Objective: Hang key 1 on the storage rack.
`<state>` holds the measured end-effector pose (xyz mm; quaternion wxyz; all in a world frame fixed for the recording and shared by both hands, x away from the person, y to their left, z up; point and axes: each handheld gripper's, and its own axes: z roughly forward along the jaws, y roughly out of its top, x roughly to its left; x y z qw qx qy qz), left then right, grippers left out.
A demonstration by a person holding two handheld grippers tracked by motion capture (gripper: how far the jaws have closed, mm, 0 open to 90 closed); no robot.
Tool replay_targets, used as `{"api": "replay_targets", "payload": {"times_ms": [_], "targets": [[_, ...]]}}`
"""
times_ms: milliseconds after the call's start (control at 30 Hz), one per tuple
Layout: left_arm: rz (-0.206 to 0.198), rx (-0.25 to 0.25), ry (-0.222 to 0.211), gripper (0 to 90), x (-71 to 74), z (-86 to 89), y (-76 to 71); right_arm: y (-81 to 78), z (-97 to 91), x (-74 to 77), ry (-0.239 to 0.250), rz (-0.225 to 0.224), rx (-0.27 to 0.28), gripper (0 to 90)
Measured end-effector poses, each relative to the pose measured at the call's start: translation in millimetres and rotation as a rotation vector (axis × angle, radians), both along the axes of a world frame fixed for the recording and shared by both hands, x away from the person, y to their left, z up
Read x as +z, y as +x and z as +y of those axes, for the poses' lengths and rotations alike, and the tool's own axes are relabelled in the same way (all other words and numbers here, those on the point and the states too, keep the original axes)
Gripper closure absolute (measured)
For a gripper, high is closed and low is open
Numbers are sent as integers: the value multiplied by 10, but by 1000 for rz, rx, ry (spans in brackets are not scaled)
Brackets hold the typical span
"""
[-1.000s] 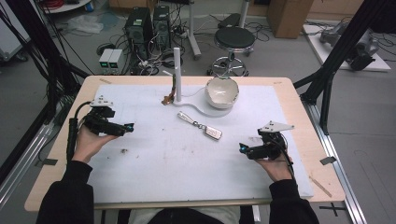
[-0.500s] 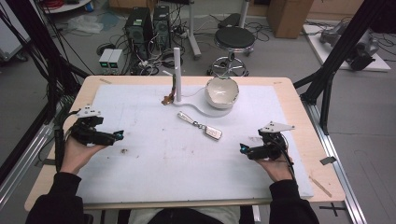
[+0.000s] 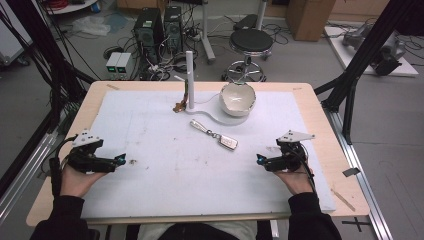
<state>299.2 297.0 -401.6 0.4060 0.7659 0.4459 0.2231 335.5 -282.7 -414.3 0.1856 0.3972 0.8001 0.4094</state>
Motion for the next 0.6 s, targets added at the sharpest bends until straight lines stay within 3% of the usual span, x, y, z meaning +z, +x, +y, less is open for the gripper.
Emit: {"api": "replay_targets", "payload": {"times_ms": [233,600], "targets": [[4,10,16,17,-85,45,-138,1,4,-3,-4,4,-3,9],[-1,4,0,17,-220,102,-284,15,10,-13,-3,15,-4,9]]}}
